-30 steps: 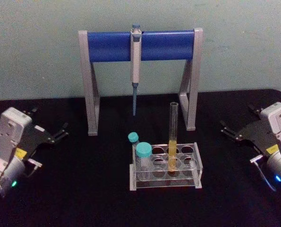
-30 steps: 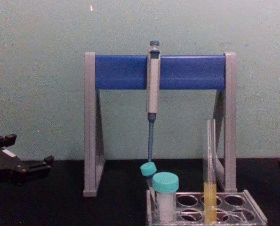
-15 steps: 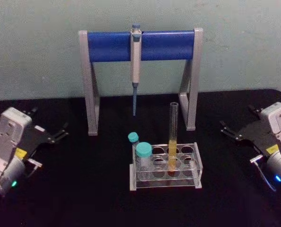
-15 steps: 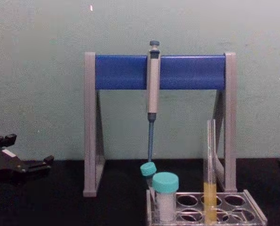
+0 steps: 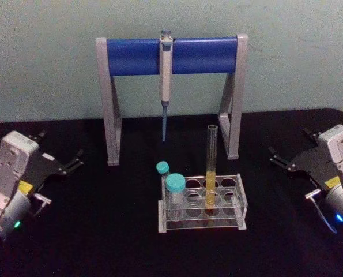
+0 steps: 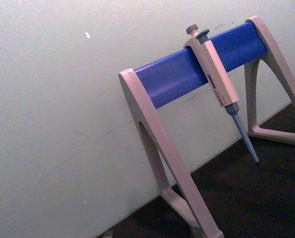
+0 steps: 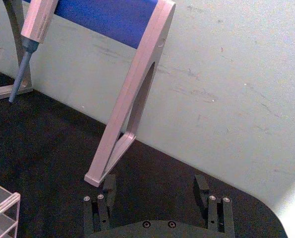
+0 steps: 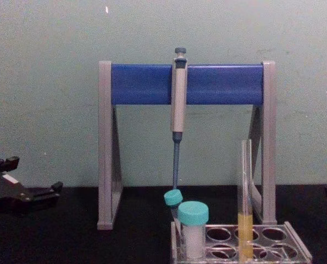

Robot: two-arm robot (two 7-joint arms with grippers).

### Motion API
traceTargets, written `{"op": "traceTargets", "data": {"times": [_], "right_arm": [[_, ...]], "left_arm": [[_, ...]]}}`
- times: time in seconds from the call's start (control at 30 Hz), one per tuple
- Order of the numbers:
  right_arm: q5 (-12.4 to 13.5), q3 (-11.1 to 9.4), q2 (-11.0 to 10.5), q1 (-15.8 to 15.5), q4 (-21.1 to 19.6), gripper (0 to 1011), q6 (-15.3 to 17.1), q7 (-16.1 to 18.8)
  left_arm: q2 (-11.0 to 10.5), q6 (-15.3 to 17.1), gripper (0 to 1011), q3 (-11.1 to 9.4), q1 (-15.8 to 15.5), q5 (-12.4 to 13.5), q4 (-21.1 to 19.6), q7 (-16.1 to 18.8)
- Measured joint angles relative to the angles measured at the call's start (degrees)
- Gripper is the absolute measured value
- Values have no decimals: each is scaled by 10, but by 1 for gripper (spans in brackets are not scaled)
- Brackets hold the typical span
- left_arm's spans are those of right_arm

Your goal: Pick up the test tube from the test tube rack, shake it, then place it back into the test tube rack.

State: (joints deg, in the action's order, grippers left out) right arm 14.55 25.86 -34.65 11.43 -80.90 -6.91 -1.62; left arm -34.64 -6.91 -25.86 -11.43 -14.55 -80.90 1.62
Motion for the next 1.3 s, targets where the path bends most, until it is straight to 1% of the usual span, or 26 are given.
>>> {"op": "traceTargets", "data": {"times": [0.23, 0.3, 0.73, 0.83, 0.97, 1.1, 1.17, 1.3], "right_arm": [[1, -10, 4, -5, -6, 1000, 5, 12], [7, -16, 6, -10, -11, 1000, 10, 19], [29, -40, 17, -31, -36, 1000, 27, 43], [40, -47, 22, -38, -44, 1000, 32, 51], [62, -59, 30, -50, -61, 1000, 40, 67], [79, -64, 35, -59, -76, 1000, 47, 81], [94, -68, 39, -67, -91, 1000, 57, 95], [110, -71, 41, -75, -108, 1000, 70, 116]], "left_arm": [[0, 0, 1010, 0, 0, 0, 0, 0], [0, 0, 1010, 0, 0, 0, 0, 0], [0, 0, 1010, 0, 0, 0, 0, 0], [0, 0, 1010, 0, 0, 0, 0, 0], [0, 0, 1010, 0, 0, 0, 0, 0], [0, 0, 1010, 0, 0, 0, 0, 0], [0, 0, 1010, 0, 0, 0, 0, 0], [0, 0, 1010, 0, 0, 0, 0, 0]]}}
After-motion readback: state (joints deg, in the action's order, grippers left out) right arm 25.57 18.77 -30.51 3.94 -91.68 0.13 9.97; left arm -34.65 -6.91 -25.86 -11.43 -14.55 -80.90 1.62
